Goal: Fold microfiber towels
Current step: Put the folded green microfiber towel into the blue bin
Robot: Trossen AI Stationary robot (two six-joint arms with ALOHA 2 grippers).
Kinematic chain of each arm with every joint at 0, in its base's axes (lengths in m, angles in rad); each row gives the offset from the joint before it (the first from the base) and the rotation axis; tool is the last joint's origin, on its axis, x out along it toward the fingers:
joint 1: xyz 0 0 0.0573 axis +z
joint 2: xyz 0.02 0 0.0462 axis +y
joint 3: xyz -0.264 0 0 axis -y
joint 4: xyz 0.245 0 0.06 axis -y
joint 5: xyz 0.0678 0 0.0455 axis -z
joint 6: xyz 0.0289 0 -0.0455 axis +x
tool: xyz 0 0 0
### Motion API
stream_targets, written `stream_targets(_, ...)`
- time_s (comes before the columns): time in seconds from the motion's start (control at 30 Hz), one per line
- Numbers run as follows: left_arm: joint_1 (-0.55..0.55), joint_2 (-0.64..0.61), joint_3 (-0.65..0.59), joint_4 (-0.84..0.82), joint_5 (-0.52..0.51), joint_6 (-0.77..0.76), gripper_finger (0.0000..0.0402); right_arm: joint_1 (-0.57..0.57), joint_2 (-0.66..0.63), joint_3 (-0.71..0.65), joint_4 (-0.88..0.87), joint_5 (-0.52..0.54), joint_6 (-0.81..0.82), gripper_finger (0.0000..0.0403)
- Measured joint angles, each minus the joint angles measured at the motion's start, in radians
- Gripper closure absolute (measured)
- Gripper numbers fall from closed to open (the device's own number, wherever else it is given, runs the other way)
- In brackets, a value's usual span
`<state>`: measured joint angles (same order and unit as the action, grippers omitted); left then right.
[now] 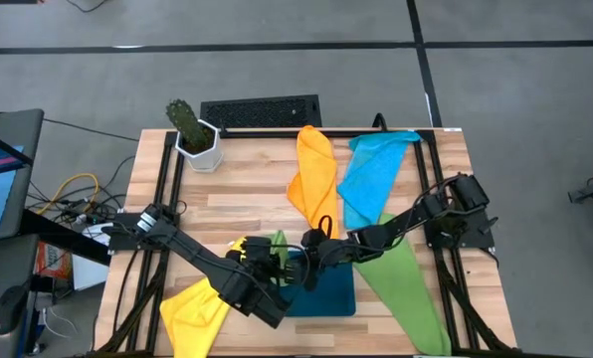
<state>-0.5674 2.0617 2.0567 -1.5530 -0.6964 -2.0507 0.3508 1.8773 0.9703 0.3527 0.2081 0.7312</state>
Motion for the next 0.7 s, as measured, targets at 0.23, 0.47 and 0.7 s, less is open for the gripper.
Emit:
stream_targets(0.23, 0.005, -0.006, 0.009, -0.018, -0.009, -0.011, 0.0401, 0.001, 0.001, 0.0, 0.016, -0.011, 0.0, 0.0392)
stream_targets(0.47, 0.015, -0.006, 0.032, 0.012, -0.03, -0.004, 0.0401, -0.001, 0.009, 0.0, 0.035, -0.024, -0.006, 0.038)
stream_targets(0.7, 0.027, 0.002, 0.032, 0.186, -0.033, 0.087, 0.0401, -0.008, 0.009, 0.0, 0.046, -0.035, -0.032, 0.039)
